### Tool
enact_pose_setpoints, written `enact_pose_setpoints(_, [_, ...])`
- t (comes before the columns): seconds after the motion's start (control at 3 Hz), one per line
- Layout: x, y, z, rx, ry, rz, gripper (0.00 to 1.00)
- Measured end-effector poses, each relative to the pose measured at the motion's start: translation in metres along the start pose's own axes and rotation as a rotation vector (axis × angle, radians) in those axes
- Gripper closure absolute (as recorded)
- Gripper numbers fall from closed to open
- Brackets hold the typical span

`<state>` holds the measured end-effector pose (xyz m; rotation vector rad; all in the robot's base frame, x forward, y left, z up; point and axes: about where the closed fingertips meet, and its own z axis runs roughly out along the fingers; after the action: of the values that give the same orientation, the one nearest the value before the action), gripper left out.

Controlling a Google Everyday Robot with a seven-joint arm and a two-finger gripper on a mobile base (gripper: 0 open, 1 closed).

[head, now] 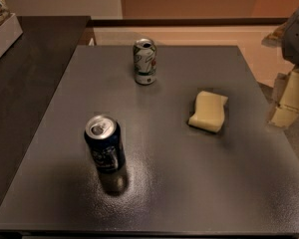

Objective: Knock pepsi can over

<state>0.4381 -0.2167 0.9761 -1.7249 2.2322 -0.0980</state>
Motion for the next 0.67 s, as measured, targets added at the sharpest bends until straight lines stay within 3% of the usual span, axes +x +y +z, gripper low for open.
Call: enact_pose_setpoints(0.67, [-0.0047, -0.001, -0.0026, -0.008, -0.023, -0.018, 0.0])
